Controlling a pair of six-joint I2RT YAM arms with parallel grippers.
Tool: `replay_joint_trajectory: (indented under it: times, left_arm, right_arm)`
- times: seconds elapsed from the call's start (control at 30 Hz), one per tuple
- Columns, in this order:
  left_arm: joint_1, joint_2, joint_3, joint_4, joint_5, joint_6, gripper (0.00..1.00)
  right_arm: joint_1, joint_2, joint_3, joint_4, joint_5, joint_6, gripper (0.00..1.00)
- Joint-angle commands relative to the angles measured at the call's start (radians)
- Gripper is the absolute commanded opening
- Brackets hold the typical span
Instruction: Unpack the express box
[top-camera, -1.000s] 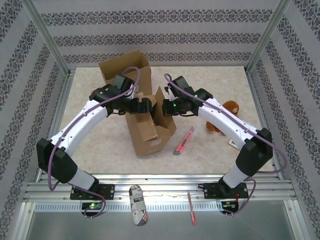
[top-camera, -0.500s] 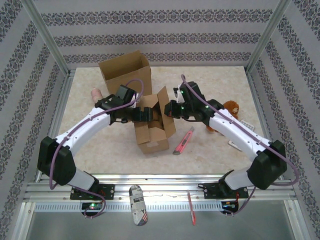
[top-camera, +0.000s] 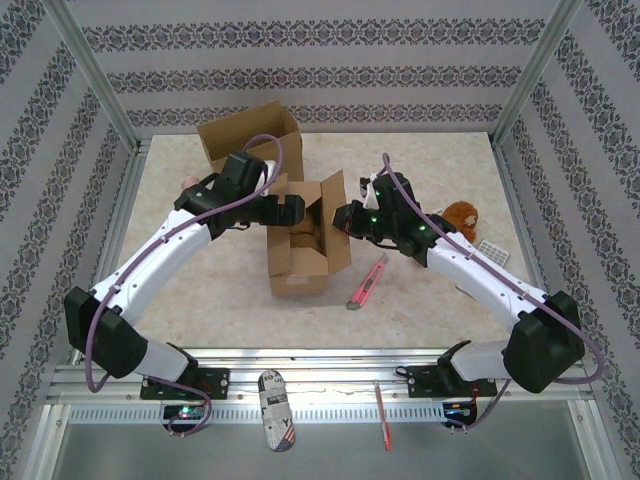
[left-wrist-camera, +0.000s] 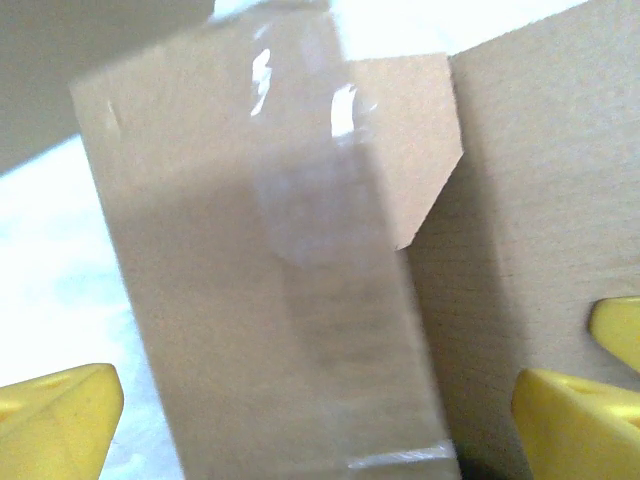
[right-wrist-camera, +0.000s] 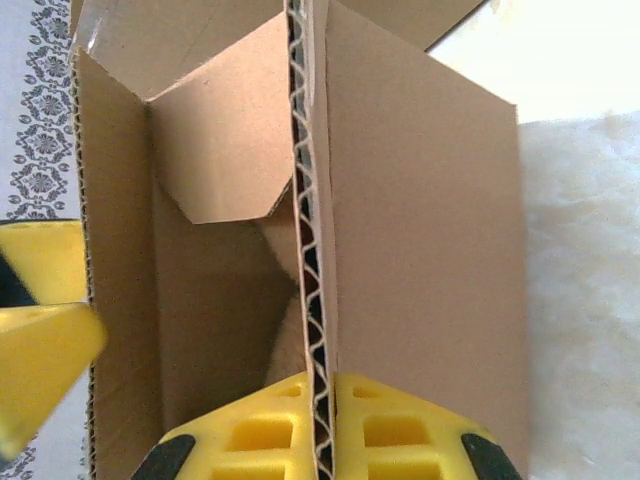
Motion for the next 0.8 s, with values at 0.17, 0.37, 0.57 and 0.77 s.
replay_joint_trajectory:
  times: [0.17, 0.37, 0.57, 0.77]
  left_arm:
    - [-0.080, 0.022, 0.113, -0.198, -0.266, 0.085, 1.00]
    - [-0.155, 0.106, 0.212, -0.326, -0.392, 0.065, 1.00]
    - [-0.216, 0.189, 0.261, -0.431, -0.495, 0.002, 1.00]
    - [-0.241, 0.253, 0.294, -0.553, -0.604, -0.060, 0.93]
  right_arm:
    - [-0.011, -0.045, -0.008, 0.076, -0.027, 0.036, 0.00]
    - [-0.017, -0.044, -0.013, 0.077, -0.022, 0.039, 0.00]
    - [-0.023, -0.044, -0.026, 0.084, -0.024, 0.041, 0.00]
    - [-0.033, -0.051, -0.031, 0.085, -0.028, 0.040, 0.00]
